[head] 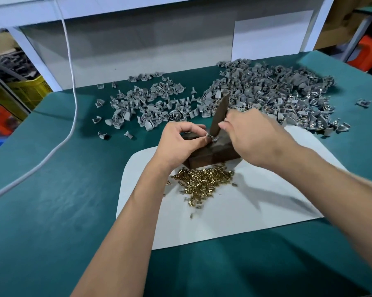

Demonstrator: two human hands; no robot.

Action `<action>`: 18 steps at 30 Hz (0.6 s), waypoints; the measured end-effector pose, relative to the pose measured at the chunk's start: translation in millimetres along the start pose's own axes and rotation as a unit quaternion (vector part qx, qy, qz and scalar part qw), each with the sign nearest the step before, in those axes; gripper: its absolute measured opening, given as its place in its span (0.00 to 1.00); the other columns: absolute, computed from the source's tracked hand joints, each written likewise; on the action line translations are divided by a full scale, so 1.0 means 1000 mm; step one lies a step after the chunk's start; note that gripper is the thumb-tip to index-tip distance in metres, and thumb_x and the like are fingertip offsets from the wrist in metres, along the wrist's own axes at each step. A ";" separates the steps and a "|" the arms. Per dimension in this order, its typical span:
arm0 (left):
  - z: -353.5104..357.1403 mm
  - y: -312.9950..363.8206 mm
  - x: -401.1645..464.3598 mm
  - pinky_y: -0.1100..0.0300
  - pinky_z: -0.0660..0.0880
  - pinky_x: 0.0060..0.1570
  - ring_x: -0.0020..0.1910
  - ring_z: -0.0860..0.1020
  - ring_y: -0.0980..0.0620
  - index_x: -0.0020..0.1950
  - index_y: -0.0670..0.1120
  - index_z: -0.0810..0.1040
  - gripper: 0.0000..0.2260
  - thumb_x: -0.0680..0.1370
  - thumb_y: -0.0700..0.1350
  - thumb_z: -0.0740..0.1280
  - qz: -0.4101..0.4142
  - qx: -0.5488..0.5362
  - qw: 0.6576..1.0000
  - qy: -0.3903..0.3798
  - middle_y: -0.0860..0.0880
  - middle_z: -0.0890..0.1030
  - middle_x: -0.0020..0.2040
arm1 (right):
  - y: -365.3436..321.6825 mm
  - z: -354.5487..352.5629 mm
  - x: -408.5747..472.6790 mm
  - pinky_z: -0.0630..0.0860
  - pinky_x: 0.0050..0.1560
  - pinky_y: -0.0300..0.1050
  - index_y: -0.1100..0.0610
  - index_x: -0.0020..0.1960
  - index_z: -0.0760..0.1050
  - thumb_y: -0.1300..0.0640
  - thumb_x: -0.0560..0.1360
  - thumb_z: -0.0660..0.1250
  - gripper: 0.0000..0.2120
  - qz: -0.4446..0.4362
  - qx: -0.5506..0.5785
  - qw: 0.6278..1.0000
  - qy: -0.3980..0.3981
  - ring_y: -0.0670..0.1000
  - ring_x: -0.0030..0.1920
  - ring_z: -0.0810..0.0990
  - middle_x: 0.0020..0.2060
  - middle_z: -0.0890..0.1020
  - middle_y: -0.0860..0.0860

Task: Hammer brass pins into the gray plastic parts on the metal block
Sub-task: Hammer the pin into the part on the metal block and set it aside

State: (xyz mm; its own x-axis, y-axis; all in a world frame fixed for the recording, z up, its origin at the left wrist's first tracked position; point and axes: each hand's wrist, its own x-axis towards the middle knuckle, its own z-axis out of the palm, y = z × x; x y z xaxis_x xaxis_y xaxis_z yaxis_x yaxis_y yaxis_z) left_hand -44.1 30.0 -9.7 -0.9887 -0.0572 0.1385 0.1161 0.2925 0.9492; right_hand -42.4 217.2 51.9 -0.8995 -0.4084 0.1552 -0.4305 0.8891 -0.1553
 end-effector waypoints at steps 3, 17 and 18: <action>0.000 -0.001 -0.002 0.56 0.80 0.58 0.53 0.85 0.54 0.43 0.43 0.87 0.03 0.73 0.36 0.77 0.018 0.017 1.000 0.001 0.48 0.86 0.55 | 0.007 -0.005 0.004 0.68 0.40 0.51 0.50 0.49 0.69 0.46 0.86 0.54 0.11 -0.011 -0.001 1.000 -0.004 0.60 0.37 0.71 0.31 0.66 0.47; 0.000 -0.002 -0.002 0.49 0.74 0.67 0.59 0.82 0.56 0.42 0.42 0.86 0.05 0.76 0.35 0.73 0.050 0.007 0.999 -0.003 0.51 0.86 0.57 | 0.056 -0.007 -0.001 0.67 0.33 0.47 0.56 0.38 0.72 0.46 0.83 0.63 0.19 0.052 0.107 0.993 0.017 0.55 0.32 0.77 0.30 0.78 0.52; 0.000 -0.002 -0.002 0.49 0.74 0.67 0.59 0.82 0.56 0.42 0.42 0.86 0.04 0.76 0.35 0.74 0.050 0.007 0.999 -0.003 0.51 0.86 0.58 | 0.055 -0.007 -0.002 0.65 0.31 0.47 0.56 0.37 0.72 0.46 0.83 0.63 0.19 0.042 0.117 0.992 0.022 0.54 0.32 0.76 0.29 0.78 0.52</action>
State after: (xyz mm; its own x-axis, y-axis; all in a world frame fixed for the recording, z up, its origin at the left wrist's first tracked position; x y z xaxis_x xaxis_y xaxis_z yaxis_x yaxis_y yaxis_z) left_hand -42.5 29.4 -12.3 -0.9726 -0.0208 0.2315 0.2140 0.3094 0.9265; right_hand -63.4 267.9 49.7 -0.9312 -0.3201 0.1741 -0.3637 0.8458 -0.3903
